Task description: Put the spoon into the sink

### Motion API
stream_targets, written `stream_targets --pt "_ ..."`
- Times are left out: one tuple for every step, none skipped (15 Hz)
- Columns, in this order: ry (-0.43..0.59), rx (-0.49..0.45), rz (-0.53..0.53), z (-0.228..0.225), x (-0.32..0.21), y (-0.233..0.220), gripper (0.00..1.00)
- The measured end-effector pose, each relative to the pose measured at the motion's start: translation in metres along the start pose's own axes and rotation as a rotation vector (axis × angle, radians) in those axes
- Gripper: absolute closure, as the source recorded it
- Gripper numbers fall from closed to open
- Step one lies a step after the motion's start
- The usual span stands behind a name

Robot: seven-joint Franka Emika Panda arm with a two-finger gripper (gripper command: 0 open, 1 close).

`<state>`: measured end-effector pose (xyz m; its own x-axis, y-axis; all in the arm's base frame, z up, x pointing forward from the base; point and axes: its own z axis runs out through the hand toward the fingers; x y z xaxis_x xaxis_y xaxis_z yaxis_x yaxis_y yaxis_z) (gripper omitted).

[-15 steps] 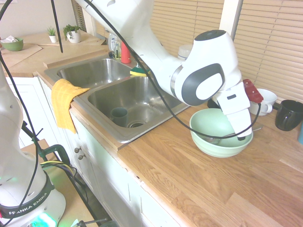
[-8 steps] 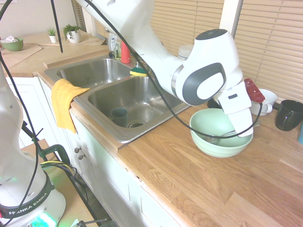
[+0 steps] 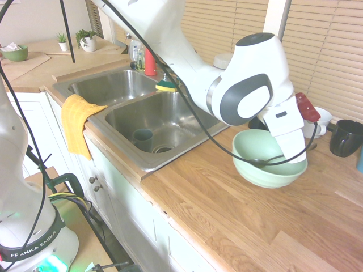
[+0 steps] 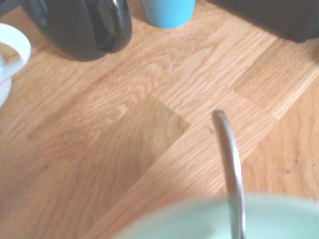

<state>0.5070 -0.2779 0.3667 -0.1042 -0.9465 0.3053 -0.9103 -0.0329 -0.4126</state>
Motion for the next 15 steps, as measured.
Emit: stream_targets --pt "0.005 0.012 0.001 -0.008 0.002 -0.002 1.0" --pt "0.008 0.024 0.003 -0.016 0.003 -0.003 1.0" --pt "0.011 0.035 0.006 -0.025 0.004 -0.003 1.0" --pt "0.014 0.045 0.006 -0.033 0.005 -0.003 1.0" --pt "0.016 0.053 0.008 -0.04 0.005 -0.001 1.0" --pt "0.017 0.06 0.01 -0.047 0.005 0.001 1.0" --pt "0.02 0.073 0.011 -0.057 0.005 0.002 1.0" --pt "0.027 0.09 0.011 -0.07 0.007 0.002 1.0" --pt "0.036 0.112 0.007 -0.086 0.008 0.001 1.0" --pt "0.046 0.13 0.0 -0.104 0.009 -0.001 1.0" --pt "0.053 0.148 -0.002 -0.123 0.01 -0.004 1.0" --pt "0.061 0.167 -0.011 -0.142 0.008 -0.006 1.0" --pt "0.072 0.183 -0.026 -0.161 0.004 -0.009 1.0" --pt "0.08 0.198 -0.043 -0.178 -0.003 -0.012 1.0" --pt "0.088 0.211 -0.073 -0.196 -0.014 -0.015 1.0"
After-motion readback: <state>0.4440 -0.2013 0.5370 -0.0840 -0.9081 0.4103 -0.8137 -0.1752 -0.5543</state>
